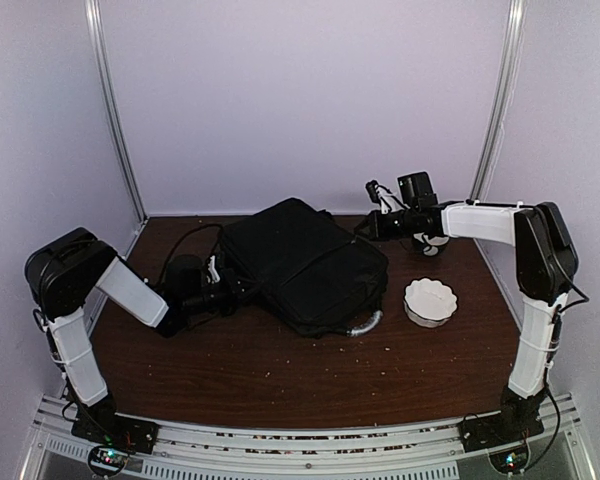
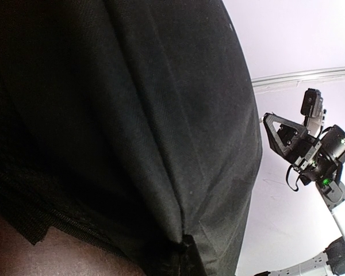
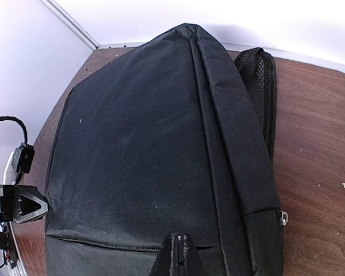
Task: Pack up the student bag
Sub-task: Zip the upper front pocket of the student bag, then reset both arms
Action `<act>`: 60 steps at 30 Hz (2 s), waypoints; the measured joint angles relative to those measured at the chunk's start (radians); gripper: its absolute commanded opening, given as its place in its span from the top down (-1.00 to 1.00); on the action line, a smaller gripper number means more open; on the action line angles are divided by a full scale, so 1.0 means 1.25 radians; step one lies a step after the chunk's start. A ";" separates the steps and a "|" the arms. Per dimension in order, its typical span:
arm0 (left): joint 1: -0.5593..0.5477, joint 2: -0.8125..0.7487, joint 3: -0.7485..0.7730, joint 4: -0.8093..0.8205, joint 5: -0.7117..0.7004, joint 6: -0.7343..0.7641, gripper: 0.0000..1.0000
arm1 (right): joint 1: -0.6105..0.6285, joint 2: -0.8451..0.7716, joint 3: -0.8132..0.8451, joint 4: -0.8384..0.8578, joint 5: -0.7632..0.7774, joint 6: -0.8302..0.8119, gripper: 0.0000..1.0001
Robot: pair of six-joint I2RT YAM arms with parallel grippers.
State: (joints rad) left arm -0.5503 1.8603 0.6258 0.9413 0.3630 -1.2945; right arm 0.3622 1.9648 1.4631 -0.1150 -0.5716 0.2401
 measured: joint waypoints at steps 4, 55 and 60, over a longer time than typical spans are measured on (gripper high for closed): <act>0.000 -0.002 0.000 -0.004 0.000 0.002 1.00 | 0.000 0.004 0.000 0.000 0.000 0.000 1.00; 0.062 -0.417 0.508 -1.079 -0.516 0.921 -0.96 | -0.094 -0.497 -0.061 -0.192 0.568 -0.201 -1.00; 0.063 -0.509 0.407 -1.023 -0.622 0.895 -0.96 | -0.094 -0.600 -0.186 -0.164 0.583 -0.197 -1.00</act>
State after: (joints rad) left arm -0.4709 1.2243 1.1343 -0.3370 -0.4145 -0.1757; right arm 0.2443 1.2144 1.2304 -0.3202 0.1566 -0.0067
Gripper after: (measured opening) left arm 0.978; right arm 1.000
